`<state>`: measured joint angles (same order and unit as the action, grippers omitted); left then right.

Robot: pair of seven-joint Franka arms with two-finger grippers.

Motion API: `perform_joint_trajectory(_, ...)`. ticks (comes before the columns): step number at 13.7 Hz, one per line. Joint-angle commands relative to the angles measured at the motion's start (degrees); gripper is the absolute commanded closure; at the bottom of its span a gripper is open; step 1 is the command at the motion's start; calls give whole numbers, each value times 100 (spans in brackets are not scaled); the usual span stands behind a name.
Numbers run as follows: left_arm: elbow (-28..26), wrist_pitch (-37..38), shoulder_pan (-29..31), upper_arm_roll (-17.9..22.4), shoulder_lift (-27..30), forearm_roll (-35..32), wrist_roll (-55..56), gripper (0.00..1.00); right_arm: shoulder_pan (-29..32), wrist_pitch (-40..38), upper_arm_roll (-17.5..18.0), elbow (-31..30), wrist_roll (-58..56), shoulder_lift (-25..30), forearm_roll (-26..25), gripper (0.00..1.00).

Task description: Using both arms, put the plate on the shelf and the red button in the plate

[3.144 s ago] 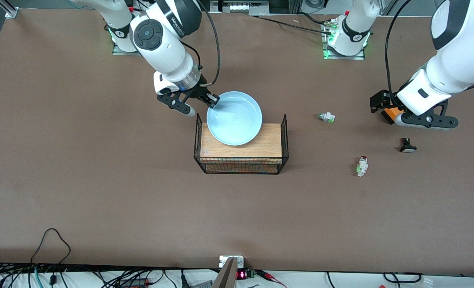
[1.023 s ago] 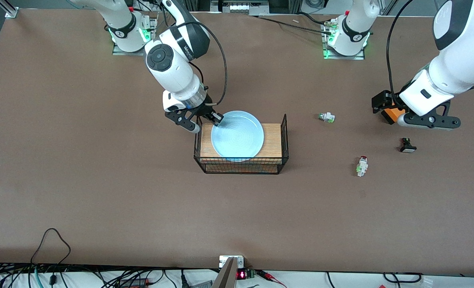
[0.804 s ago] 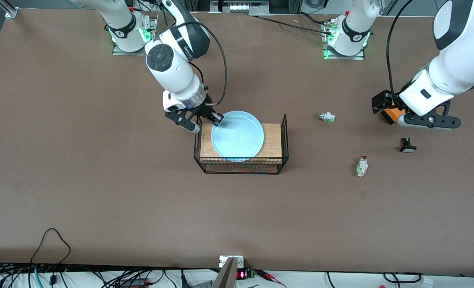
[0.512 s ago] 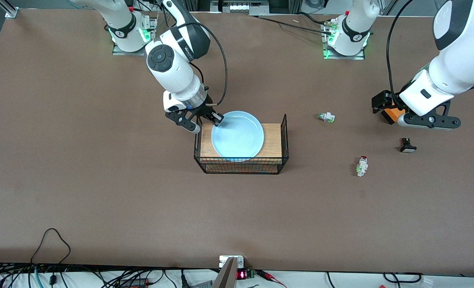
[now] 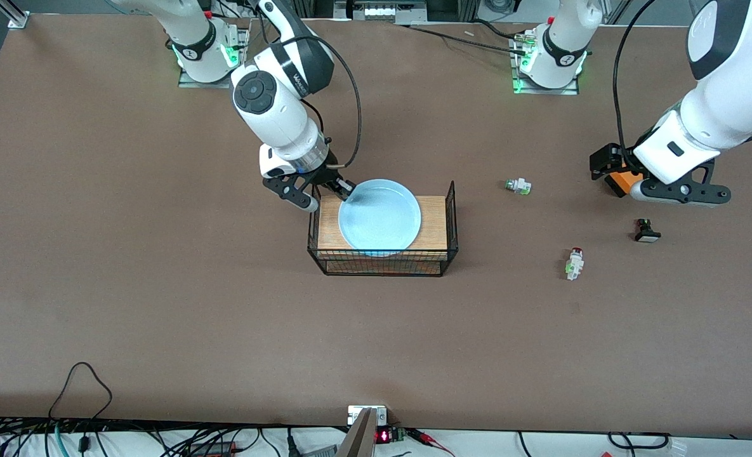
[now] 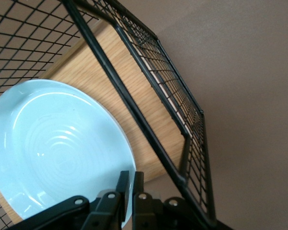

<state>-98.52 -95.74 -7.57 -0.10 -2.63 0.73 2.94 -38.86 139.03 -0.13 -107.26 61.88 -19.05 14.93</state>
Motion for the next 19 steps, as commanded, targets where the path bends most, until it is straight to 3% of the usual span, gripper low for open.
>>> perform_joint_trajectory(1, 202, 143, 45, -7, -80, 121, -65, 0, -78, 54, -83, 126, 78, -72, 10, 72)
perform_joint_trajectory(2, 202, 143, 45, -7, -80, 121, -65, 0, -78, 54, -83, 135, 96, -72, 19, 56)
perform_joint_trajectory(3, 202, 143, 45, -7, -80, 121, -65, 0, -78, 71, -83, 135, 35, -72, -86, 1)
perform_joint_trajectory(5, 202, 143, 45, -7, -80, 121, -65, 0, -218, 80, -83, 257, 52, -81, -567, 0)
perform_joint_trajectory(11, 202, 143, 54, -7, -80, 121, -65, 0, -210, -762, -276, 819, 26, -2, -228, 0)
perform_joint_trajectory(17, 202, 275, 45, -7, -80, 121, 5, 0, -43, -3071, -733, 2066, -97, 235, -262, 0)
perform_joint_trajectory(19, 193, 345, 62, -7, -158, 121, 31, 0, 132, -3740, -778, 2497, -542, 253, -707, 0)
